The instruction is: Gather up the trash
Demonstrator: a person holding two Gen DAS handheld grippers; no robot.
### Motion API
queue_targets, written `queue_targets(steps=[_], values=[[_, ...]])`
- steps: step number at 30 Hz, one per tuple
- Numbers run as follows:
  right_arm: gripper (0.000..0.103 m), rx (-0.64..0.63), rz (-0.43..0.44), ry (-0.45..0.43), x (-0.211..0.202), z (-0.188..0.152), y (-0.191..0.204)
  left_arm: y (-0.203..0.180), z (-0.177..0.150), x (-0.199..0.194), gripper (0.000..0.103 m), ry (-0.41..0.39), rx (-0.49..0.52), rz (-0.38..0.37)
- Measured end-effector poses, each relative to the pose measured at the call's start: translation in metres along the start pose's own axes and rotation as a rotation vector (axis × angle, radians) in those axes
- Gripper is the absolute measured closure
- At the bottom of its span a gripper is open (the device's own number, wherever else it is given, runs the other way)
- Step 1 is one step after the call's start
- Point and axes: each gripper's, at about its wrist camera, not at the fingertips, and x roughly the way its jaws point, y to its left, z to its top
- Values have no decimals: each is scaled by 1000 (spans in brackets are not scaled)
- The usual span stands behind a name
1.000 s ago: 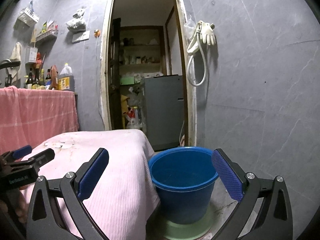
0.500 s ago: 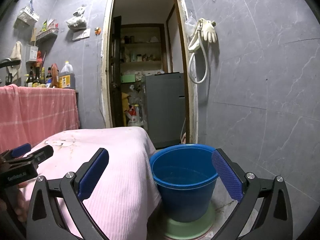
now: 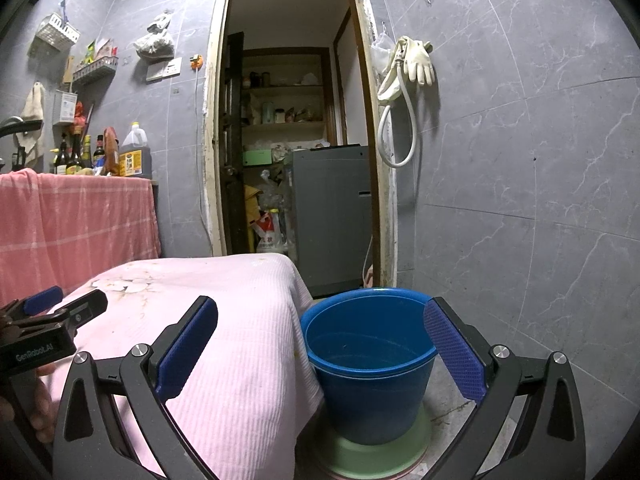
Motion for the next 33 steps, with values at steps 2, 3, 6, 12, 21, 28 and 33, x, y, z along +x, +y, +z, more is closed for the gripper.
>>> queue_targets(steps=[2,3,6,12,21,28,33], values=[[0,1,0,-1,0,0,0,-1,0,0,2,-1,1,2],[0,1,0,0,0,0,0,-1,0,0,2,-1,2,1],[0,0,0,0,0,0,1,-1,0,0,2,-2,0,0],[0,0,0,-1,0,0,1,-1,0,0,2,-2,0,2],[0,1,0,-1,0,-1,1,-2,0,0,2,-2,-2,2],[0,1,-1,-1,0,-1,1,-1,0,0,2,-4,-1,3],[0,2,-1,-1,0,-1,1,-2,1,0,2,-6,-2,4]])
